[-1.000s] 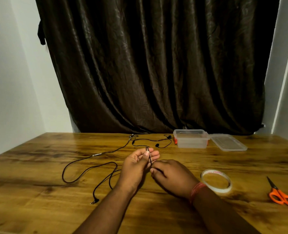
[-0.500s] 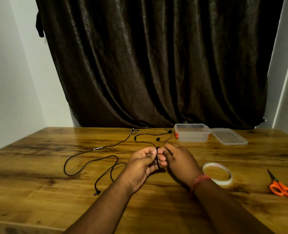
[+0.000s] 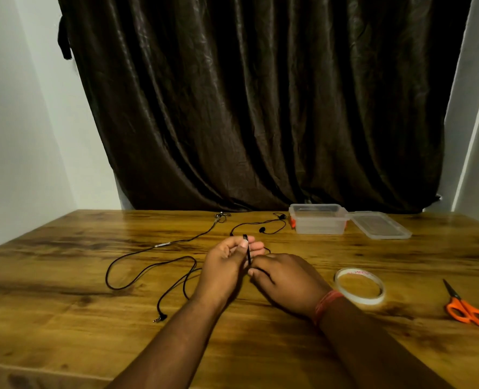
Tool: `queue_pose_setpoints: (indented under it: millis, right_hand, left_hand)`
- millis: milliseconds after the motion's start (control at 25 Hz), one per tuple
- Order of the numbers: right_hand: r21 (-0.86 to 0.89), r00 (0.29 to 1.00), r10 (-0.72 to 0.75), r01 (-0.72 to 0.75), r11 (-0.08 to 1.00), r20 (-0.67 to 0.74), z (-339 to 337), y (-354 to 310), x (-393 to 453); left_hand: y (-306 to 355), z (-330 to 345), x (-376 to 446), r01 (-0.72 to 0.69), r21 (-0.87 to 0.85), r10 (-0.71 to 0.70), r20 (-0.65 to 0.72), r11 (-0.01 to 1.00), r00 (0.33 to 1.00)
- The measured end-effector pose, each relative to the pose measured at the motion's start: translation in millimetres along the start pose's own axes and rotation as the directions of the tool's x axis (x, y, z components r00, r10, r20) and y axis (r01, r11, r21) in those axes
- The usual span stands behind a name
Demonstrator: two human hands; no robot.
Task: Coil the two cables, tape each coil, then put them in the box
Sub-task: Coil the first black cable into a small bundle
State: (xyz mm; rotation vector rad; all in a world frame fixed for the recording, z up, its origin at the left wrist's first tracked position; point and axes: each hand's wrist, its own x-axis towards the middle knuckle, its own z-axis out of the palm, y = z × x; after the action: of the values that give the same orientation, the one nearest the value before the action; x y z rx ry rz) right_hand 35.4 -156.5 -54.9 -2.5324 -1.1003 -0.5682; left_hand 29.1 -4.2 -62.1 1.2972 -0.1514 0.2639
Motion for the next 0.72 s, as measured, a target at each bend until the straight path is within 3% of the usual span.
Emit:
queue_pose_setpoints:
  millis: [120, 360, 520, 720]
  right_hand:
    - [0.039, 0.997, 0.020, -0.017, 0.999, -0.077, -7, 3, -1]
    - [0.141, 0.948, 0.188, -0.155, 0.978, -0.258, -10, 15, 3]
    - [0.288, 0.899, 0.328, -0.245, 0.926, -0.291, -9, 19, 4]
    - [0.192, 0.972, 0.224, -0.209, 0.959, -0.065, 6, 12, 5]
  left_hand:
    - [-8, -1, -1, 0.009, 0.215, -0.021, 0.050, 0.977, 0.999]
    - [-9, 5, -7, 0.043, 0.195, -0.085, 0.216, 0.980, 0.973]
    - [-1, 6, -12, 0.098, 0.074, -0.115, 0.283, 0.992, 0.952]
    - [12, 8, -13, 0.128, -0.277, -0.080, 0.180, 0.952, 0.980]
